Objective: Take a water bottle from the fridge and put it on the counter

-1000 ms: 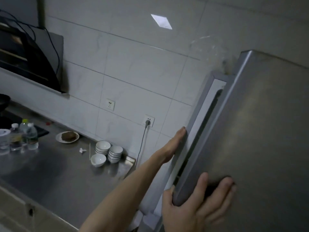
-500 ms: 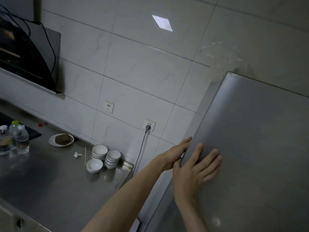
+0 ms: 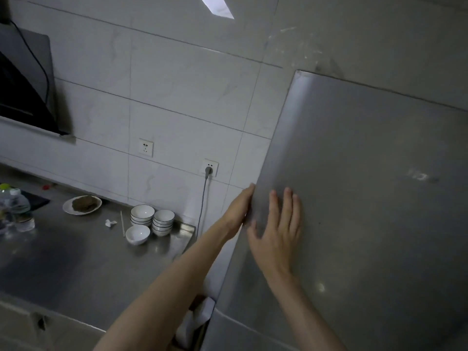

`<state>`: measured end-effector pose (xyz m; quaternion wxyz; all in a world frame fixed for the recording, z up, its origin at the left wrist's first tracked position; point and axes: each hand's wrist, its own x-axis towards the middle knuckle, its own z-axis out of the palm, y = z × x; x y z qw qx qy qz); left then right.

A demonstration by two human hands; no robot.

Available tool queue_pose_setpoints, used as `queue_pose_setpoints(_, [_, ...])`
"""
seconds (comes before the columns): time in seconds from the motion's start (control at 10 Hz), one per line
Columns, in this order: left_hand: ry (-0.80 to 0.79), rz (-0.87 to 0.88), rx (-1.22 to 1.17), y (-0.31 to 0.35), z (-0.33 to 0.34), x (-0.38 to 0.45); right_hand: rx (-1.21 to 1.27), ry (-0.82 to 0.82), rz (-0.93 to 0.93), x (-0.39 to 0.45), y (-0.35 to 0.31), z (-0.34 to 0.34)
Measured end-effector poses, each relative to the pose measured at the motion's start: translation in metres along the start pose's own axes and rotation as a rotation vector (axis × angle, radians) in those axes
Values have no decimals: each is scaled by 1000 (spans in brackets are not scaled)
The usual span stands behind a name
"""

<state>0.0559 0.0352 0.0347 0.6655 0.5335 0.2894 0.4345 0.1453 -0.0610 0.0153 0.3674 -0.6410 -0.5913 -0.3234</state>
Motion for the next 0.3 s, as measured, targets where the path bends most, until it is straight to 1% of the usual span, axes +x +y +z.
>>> queue_pose_setpoints(0.1, [136,71,144,-42,-8,-25,166,-39,-73,-55,27,-19])
queue_pose_setpoints(0.2, [194,41,311,-88,-16,-50,245,-194,-13,-113,51,-27])
queue_pose_setpoints(0.3, [249,-115,502,-176,-30,-97,250,-724,344,-210,85,-27])
